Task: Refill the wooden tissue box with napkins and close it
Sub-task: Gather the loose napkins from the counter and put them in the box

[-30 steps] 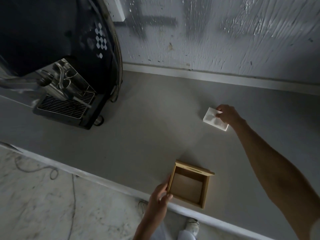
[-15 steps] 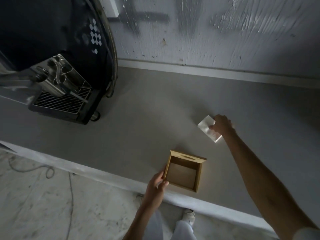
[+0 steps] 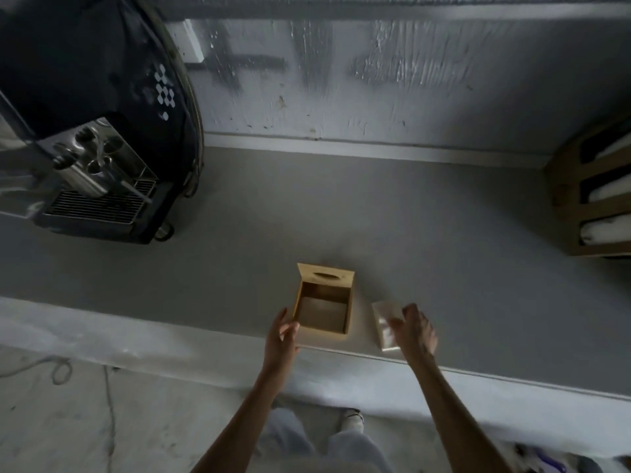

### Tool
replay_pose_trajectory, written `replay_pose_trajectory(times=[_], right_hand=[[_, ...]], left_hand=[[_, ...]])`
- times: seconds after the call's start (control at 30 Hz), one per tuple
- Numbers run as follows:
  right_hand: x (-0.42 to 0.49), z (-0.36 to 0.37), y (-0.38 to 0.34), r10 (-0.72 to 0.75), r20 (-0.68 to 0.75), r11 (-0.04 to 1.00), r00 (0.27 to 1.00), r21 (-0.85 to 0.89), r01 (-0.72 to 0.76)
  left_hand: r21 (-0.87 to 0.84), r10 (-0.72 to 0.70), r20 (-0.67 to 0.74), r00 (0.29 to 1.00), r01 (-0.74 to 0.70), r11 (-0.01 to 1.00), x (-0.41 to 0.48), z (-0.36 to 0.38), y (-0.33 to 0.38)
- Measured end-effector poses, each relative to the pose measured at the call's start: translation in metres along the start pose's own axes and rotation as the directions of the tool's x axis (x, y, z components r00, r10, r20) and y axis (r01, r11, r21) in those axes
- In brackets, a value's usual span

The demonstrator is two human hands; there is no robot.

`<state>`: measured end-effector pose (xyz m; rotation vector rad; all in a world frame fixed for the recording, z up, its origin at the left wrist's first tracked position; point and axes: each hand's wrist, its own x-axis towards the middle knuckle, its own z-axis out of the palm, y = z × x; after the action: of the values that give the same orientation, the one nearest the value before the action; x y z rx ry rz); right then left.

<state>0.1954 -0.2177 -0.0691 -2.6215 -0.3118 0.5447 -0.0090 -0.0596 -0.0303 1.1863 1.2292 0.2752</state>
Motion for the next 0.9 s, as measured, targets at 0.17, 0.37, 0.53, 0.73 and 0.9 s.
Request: replay_pose_trajectory(times=[0.17, 0.37, 0.53, 0.73, 0.9], right_hand=[[-0.04, 0.007, 0.029, 0.24, 0.255, 0.813, 0.937, 0.475, -0.338], [-0.079, -0.017, 0.047, -0.102, 0.434, 0.051, 0.895, 0.901, -0.431], [-0.077, -0.038, 0.05, -0.156, 0.289, 0.125, 0.944, 0.954, -0.272], [-0.045, -0.035, 0.07, -0.056, -0.011, 0.474, 0.998, 0.88, 0.036], [-0.025, -0.01, 0.075, -0.163, -0.031, 0.762, 0.986, 0.631, 0.146]], left_hand=[[-0.199, -0.21, -0.12, 0.97, 0.184, 0.963, -0.023, 0.036, -0.032], [-0.073, -0.004, 0.406, 0.914, 0.037, 0.997, -0.081, 0.112, -0.04], [-0.017, 0.291, 0.339, 0.895, -0.304, 0.953, -0.062, 0.145, -0.01], [0.266, 0.473, 0.469, 0.745, -0.63, 0.729, -0.024, 0.143, -0.01], [0.373, 0.393, 0.561, 0.729, -0.646, 0.666, 0.006, 0.138, -0.043]])
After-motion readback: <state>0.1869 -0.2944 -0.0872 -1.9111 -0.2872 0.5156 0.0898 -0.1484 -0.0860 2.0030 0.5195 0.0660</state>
